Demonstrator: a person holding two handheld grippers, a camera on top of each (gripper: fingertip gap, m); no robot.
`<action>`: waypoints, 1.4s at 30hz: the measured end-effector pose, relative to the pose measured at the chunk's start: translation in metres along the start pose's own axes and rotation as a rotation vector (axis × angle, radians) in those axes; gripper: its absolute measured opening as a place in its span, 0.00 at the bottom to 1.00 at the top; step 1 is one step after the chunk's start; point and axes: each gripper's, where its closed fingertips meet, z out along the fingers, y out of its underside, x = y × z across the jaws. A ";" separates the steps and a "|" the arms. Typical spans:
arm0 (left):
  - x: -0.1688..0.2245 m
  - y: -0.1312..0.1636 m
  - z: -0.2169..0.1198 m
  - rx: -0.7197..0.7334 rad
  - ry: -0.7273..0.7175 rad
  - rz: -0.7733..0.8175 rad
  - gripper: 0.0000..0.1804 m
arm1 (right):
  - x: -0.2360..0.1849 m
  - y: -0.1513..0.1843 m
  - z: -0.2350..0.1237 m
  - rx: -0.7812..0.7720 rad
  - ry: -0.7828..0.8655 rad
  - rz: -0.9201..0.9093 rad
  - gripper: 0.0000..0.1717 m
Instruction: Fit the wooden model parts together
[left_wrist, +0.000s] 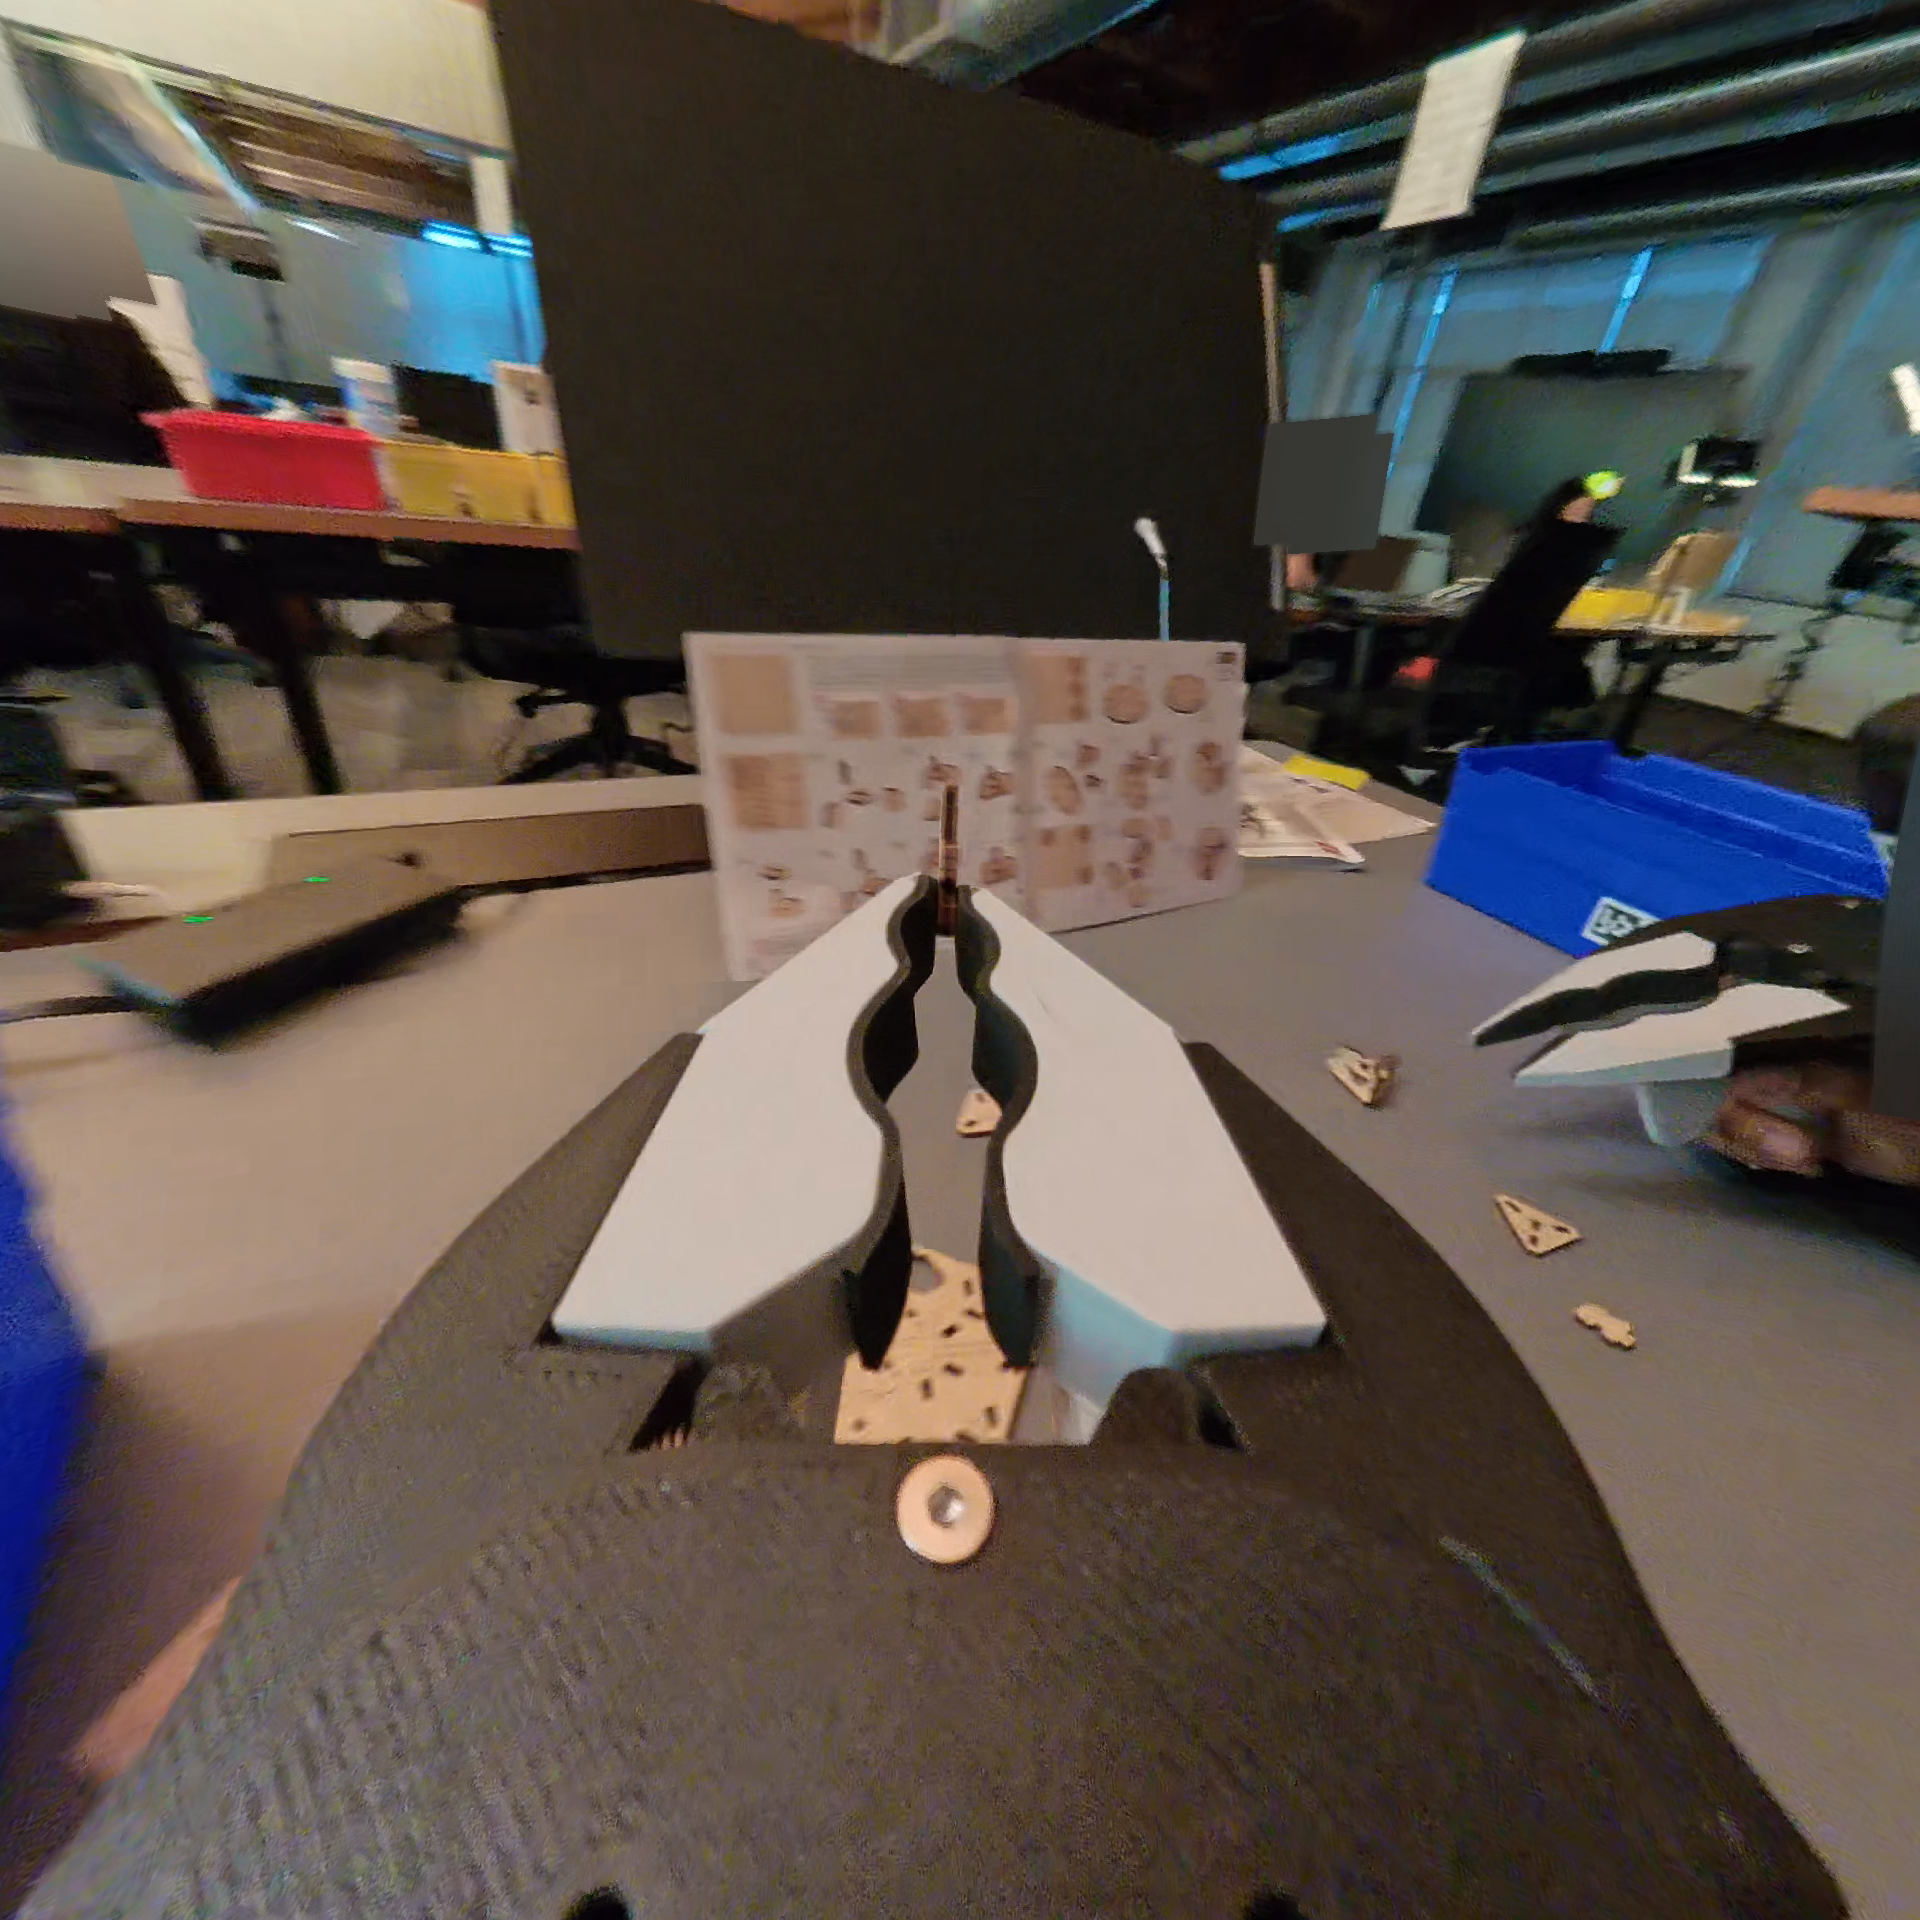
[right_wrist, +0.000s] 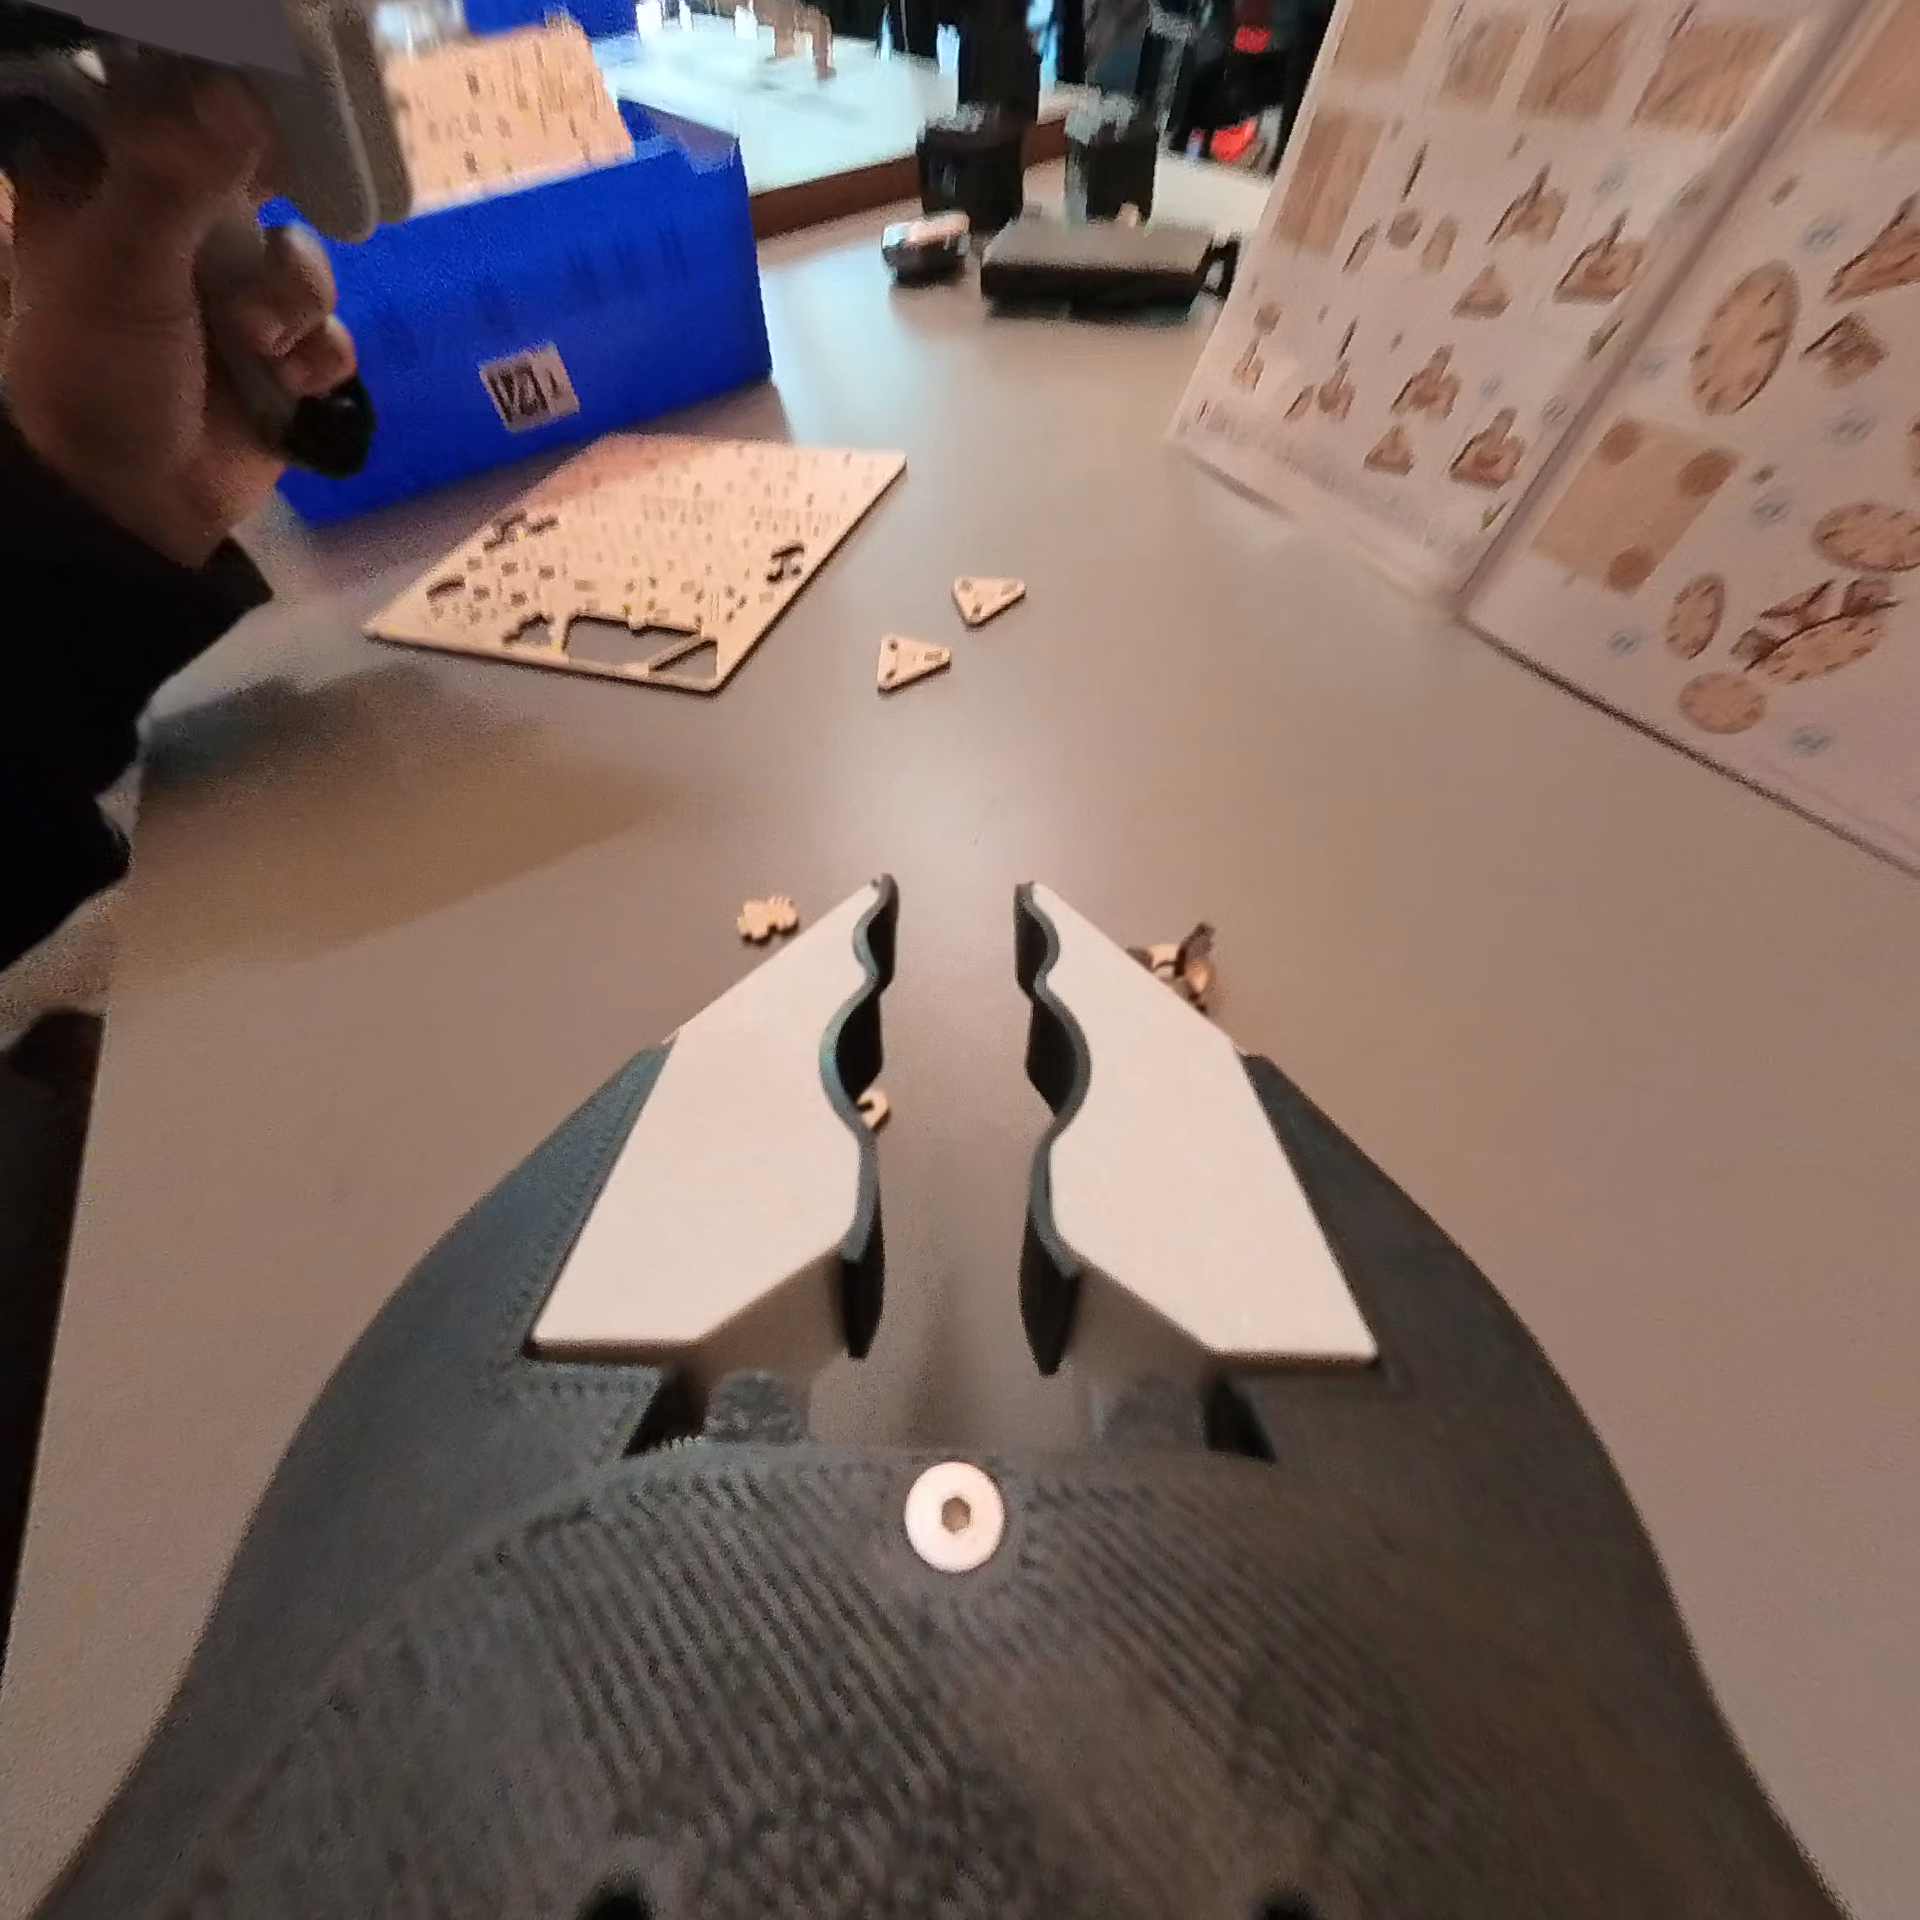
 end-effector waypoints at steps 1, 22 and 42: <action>-0.008 -0.009 -0.010 -0.001 -0.014 -0.006 0.00 | 0.002 -0.005 -0.003 0.032 0.003 0.012 0.12; -0.029 -0.017 -0.039 -0.130 -0.021 -0.065 0.00 | -0.015 -0.024 0.025 0.067 0.136 -0.170 0.13; 0.148 0.133 -0.064 -0.997 0.889 -0.110 0.00 | -0.066 -0.087 0.052 0.320 -0.135 0.257 0.17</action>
